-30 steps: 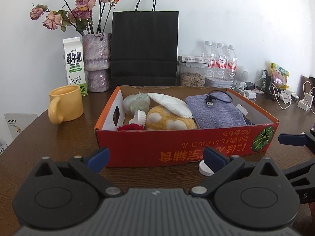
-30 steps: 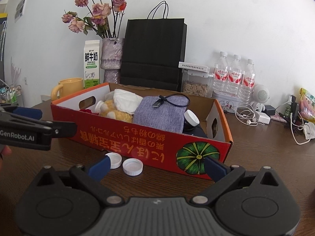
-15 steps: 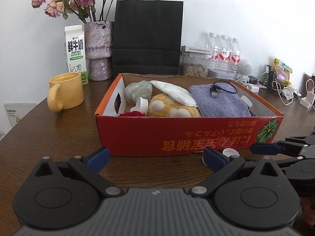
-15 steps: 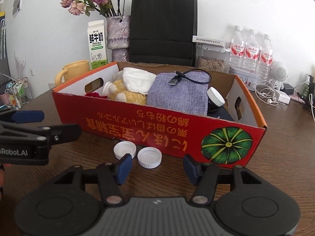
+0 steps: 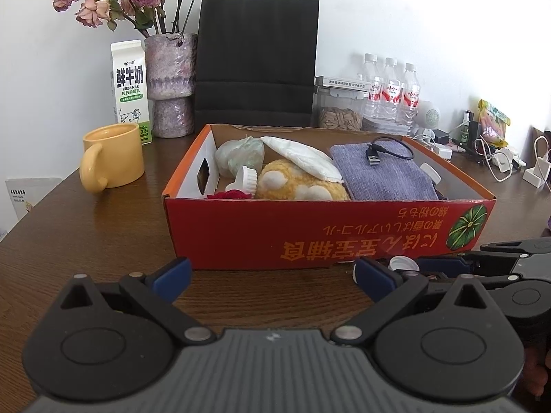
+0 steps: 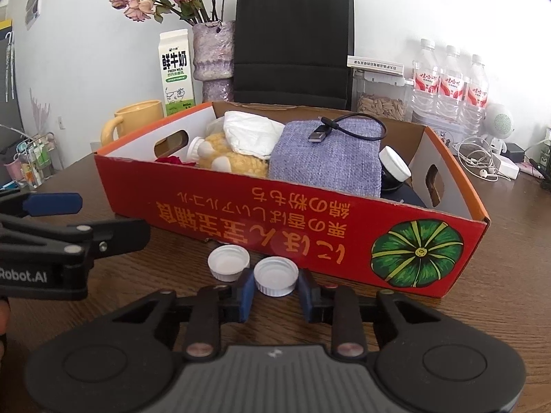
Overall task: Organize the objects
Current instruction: 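Grasp a white bottle cap with the right gripper, then grasp the last white cap with the left gripper while the right gripper holds its cap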
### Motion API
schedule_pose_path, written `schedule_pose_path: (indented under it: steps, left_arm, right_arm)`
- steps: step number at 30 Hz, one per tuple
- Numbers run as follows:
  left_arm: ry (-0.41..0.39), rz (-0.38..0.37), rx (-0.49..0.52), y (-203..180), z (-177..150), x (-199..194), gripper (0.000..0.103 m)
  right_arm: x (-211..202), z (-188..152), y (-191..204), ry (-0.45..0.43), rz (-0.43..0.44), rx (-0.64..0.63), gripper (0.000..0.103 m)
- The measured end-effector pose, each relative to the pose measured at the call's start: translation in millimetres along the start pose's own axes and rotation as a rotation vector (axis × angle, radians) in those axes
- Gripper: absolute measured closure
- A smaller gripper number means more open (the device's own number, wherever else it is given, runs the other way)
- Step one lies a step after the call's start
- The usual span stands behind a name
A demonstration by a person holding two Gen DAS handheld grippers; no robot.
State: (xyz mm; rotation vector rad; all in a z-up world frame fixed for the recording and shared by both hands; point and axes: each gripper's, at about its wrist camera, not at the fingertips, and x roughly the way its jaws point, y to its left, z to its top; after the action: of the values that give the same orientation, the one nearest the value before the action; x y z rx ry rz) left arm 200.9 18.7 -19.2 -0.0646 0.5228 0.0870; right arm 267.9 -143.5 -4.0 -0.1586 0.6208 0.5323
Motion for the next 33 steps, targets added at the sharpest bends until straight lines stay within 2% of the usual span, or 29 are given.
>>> schedule_pose_path:
  steps: [17,33]
  left_arm:
    - [0.064,-0.043,0.037,-22.1,-5.9,17.5,0.000]
    - [0.108,-0.002,0.069,-74.2,-3.4,43.9,0.001]
  right_arm:
    - [-26.0,-8.6,-19.2,-0.078,-0.021,0.005,0.077]
    - [-50.7,-22.9,-63.4,-0.119,-0.078,0.056,0.077]
